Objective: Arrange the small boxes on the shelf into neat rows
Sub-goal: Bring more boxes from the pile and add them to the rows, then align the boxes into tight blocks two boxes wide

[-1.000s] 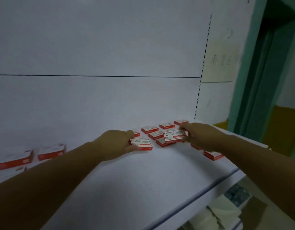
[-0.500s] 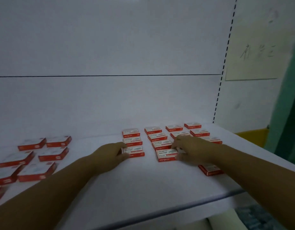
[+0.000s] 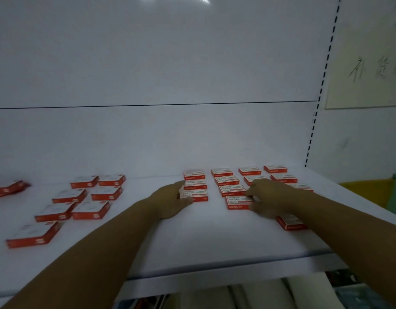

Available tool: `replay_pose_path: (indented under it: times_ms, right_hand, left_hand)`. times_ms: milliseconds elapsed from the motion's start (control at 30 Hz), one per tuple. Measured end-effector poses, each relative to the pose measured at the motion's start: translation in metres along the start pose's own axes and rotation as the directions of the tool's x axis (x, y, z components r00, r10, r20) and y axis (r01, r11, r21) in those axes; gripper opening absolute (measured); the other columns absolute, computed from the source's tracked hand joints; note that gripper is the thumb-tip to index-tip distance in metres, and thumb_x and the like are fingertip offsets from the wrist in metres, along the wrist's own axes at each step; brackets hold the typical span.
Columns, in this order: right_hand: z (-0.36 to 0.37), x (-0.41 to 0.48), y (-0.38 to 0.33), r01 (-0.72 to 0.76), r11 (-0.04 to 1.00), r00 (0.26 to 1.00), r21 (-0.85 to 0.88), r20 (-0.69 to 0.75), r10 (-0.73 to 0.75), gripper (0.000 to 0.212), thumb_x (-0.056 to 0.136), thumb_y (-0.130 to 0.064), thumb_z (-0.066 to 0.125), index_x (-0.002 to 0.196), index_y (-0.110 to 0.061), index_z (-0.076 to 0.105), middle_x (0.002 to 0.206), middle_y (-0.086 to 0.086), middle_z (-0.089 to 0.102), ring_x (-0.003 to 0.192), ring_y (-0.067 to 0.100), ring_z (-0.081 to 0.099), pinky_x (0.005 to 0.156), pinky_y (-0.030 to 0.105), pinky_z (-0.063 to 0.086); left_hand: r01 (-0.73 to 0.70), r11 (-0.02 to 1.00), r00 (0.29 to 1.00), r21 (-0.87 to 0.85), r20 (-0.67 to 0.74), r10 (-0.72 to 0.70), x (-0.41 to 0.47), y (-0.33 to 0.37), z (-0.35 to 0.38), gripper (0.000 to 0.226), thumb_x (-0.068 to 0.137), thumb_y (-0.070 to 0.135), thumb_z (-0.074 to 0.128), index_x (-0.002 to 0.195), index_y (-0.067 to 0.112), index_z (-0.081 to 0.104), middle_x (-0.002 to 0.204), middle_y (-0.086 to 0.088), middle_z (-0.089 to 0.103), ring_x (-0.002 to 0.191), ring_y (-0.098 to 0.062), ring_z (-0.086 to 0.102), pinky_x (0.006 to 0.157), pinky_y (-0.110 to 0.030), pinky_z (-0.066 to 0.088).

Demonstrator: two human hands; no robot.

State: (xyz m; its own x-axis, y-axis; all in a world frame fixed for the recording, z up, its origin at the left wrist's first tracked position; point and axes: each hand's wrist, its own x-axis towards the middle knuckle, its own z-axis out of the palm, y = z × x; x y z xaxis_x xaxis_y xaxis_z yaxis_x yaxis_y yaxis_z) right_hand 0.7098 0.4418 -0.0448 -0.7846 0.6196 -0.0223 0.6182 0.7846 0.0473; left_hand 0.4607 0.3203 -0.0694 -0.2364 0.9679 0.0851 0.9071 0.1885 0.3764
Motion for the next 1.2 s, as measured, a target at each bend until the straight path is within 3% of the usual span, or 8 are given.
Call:
replay_pose_path:
  times_ms: [67,167,267,367,433,733,1033,1200]
  right_hand:
    - [-0.01,-0.002,-0.012,-0.029,1.0,0.997,-0.001,-0.069,0.028,0.04,0.084,-0.056,0.048,0.116,-0.033,0.056,0.122,-0.003,0.052,0.114,0.022,0.048,0.094,0.037,0.041]
    - [-0.025,0.009,-0.062,-0.012,1.0,0.981,0.008,-0.194,0.014,0.058,0.084,-0.06,0.047,0.132,-0.025,0.045,0.137,0.003,0.046,0.121,0.022,0.044,0.1,0.038,0.036]
    - [-0.03,0.029,-0.147,0.079,0.997,0.981,0.012,-0.181,-0.076,0.07,0.087,-0.057,0.045,0.145,-0.025,0.024,0.154,0.005,0.022,0.139,0.023,0.023,0.111,0.04,0.021]
    - [-0.03,0.044,-0.237,0.198,0.979,0.967,0.045,-0.174,-0.188,0.073,0.088,-0.058,0.043,0.147,-0.026,0.013,0.158,0.003,0.004,0.144,0.021,0.004,0.115,0.039,0.008]
    - [-0.03,0.048,-0.29,0.287,0.955,0.946,0.078,-0.183,-0.269,0.072,0.088,-0.058,0.044,0.147,-0.03,0.014,0.158,0.0,0.006,0.144,0.02,0.004,0.115,0.041,0.009]
    - [-0.038,0.074,-0.442,0.451,0.893,0.884,0.009,-0.145,-0.445,0.069,0.089,-0.057,0.043,0.146,-0.028,0.017,0.158,0.0,0.004,0.144,0.02,0.003,0.115,0.042,0.01]
    - [-0.038,0.161,-0.502,0.497,0.868,0.865,-0.015,-0.074,-0.496,0.068,0.089,-0.055,0.044,0.146,-0.028,0.019,0.157,-0.001,0.012,0.144,0.018,0.009,0.115,0.039,0.012]
    - [-0.046,0.237,-0.514,0.484,0.875,0.866,0.01,-0.147,-0.478,0.064,0.087,-0.054,0.048,0.142,-0.027,0.028,0.149,0.0,0.032,0.133,0.021,0.033,0.109,0.038,0.029]
  left_hand:
    - [-0.004,0.998,0.999,0.066,-0.04,0.006,-0.015,-0.003,-0.012,0.056,0.089,0.051,0.044,0.139,0.027,0.034,0.14,0.0,0.047,0.123,-0.018,0.045,0.097,-0.026,0.031]
    - [0.027,0.974,0.997,0.225,-0.079,-0.009,-0.048,-0.032,-0.049,0.063,0.088,0.058,0.039,0.141,0.024,0.03,0.143,-0.003,0.042,0.127,-0.022,0.04,0.106,-0.037,0.03]
    - [0.075,0.941,0.996,0.329,-0.072,-0.054,-0.095,-0.076,-0.092,0.065,0.088,0.06,0.037,0.142,0.025,0.027,0.149,-0.002,0.031,0.135,-0.021,0.029,0.11,-0.038,0.022]
    - [0.112,0.883,0.994,0.456,-0.037,-0.107,-0.146,-0.125,-0.124,0.067,0.089,0.061,0.03,0.145,0.025,0.018,0.155,-0.002,0.016,0.142,-0.02,0.012,0.115,-0.042,0.013]
    - [0.17,0.862,0.983,0.477,-0.02,-0.182,-0.18,-0.156,-0.139,0.069,0.089,0.062,0.027,0.146,0.025,0.012,0.156,0.0,0.006,0.143,-0.019,0.001,0.115,-0.045,0.007]
    - [0.291,0.865,0.955,0.408,-0.072,-0.288,-0.283,-0.265,-0.181,0.067,0.089,0.06,0.028,0.145,0.027,0.016,0.156,0.0,0.007,0.143,-0.016,0.004,0.115,-0.039,0.01]
    - [0.422,0.855,0.906,0.302,-0.134,-0.401,-0.285,-0.366,-0.208,0.065,0.088,0.061,0.032,0.144,0.032,0.018,0.155,0.004,0.012,0.142,-0.013,0.01,0.113,-0.033,0.01]
    - [0.453,0.835,0.891,0.313,-0.164,-0.422,-0.249,-0.41,-0.218,0.065,0.087,0.059,0.039,0.142,0.029,0.025,0.151,0.003,0.029,0.136,-0.015,0.028,0.11,-0.03,0.022]
